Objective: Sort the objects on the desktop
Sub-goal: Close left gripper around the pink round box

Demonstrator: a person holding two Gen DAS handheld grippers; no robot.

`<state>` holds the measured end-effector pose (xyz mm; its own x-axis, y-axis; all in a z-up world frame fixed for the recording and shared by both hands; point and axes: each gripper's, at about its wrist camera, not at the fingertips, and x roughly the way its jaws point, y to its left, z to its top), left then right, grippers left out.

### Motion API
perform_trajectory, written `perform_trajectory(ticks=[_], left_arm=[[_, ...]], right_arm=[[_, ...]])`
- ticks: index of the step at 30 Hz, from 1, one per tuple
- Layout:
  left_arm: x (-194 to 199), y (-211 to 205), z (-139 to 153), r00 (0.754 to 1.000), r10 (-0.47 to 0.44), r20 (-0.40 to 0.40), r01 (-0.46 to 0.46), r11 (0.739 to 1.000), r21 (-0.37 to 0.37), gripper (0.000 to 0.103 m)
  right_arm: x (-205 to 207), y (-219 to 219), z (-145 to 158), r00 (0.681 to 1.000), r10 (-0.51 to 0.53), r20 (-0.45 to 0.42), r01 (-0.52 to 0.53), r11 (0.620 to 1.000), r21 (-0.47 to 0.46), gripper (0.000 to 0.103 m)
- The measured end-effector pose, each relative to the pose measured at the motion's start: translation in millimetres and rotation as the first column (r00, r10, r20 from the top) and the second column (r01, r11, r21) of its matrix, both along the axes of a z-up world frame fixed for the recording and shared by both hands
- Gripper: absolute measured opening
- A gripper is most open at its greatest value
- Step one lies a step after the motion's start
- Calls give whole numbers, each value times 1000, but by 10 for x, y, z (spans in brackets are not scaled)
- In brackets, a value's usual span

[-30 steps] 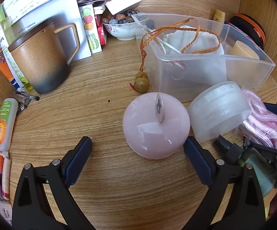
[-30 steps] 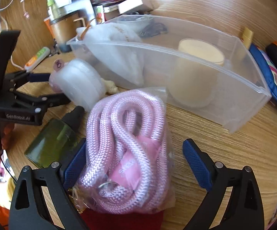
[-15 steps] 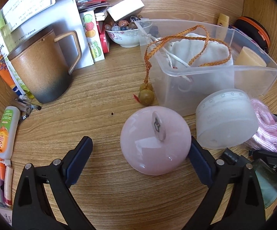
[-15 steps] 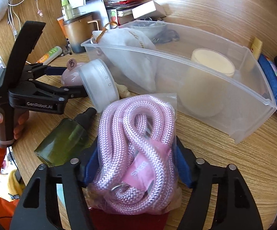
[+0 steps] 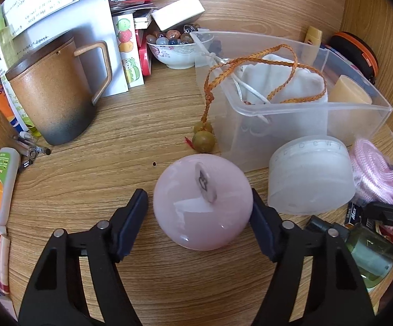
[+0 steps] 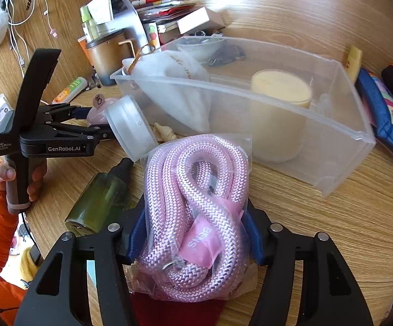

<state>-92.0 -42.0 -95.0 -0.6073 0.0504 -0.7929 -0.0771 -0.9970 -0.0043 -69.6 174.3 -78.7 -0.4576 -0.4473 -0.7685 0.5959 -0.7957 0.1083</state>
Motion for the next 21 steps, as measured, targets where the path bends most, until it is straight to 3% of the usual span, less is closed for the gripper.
perform_trajectory(ticks=[5, 21], left_arm=[[16, -27, 9, 1000, 7, -8, -7, 1000, 16, 63], [137, -71, 78, 998, 40, -52, -39, 999, 25, 62]], right_arm=[[19, 44, 107, 1000, -11, -22, 11, 1000, -15, 56], [70, 169, 273, 997, -46, -61, 44, 999, -26, 56]])
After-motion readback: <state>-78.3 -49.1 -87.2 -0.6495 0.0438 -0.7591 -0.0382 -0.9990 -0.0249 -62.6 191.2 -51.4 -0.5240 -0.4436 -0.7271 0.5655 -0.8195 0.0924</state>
